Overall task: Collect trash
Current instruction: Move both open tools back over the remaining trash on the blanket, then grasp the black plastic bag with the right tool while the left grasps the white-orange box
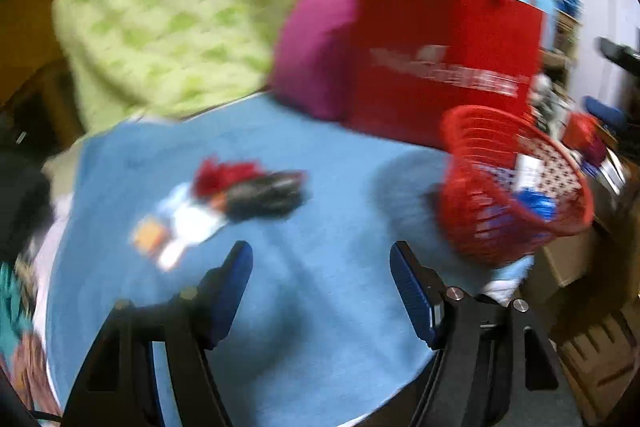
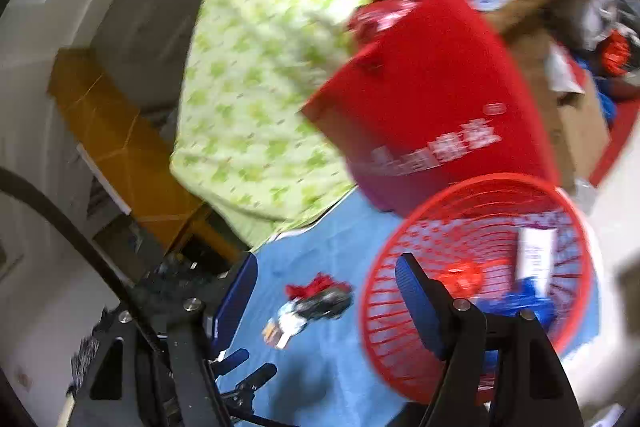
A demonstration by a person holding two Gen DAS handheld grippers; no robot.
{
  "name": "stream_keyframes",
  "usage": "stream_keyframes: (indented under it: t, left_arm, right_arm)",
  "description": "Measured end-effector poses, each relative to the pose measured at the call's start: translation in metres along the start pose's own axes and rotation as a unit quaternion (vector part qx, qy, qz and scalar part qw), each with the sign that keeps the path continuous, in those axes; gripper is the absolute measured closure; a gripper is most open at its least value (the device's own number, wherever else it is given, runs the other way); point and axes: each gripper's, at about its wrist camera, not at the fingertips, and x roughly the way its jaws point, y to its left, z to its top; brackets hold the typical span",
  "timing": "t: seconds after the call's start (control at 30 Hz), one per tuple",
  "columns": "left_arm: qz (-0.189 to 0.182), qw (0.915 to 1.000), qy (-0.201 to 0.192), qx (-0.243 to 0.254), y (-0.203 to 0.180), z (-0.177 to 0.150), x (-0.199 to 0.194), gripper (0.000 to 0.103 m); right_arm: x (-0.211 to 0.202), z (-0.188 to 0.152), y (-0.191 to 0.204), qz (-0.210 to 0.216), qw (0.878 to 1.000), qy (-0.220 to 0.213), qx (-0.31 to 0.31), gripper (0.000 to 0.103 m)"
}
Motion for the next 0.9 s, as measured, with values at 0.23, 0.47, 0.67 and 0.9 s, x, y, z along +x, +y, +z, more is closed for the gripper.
stream_keyframes:
  t: [0.23,0.47,0.67,0.9]
  left_arm:
    - [0.085,0.9905,0.018,-0.107,0.110,-0.041,-0.002,0.031]
    - [0.109,0.9797,0.024,-0.166,0.167,-0.056,0.003,0.031]
    - [0.096,0.9773,0.037,-0.185,0.189,-0.045,0.034,0.031]
    - [0.100,0.9696,0.059,-0.216,0.217,-0.019,0.083,0.031]
  right_arm:
    - [0.066,-0.031,0.055,0.043,0.995,0.081,-0.043,0.028]
    - [0.134,-0.065,0.073,0.040,0.987,0.146,-0.054,0.028]
    - [0.187,-0.081,0.057,0.015,0.981,0.193,-0.024,0.028]
    - [0.248,-0.088,0.036,-0.017,0.973,0.229,-0.011,0.028]
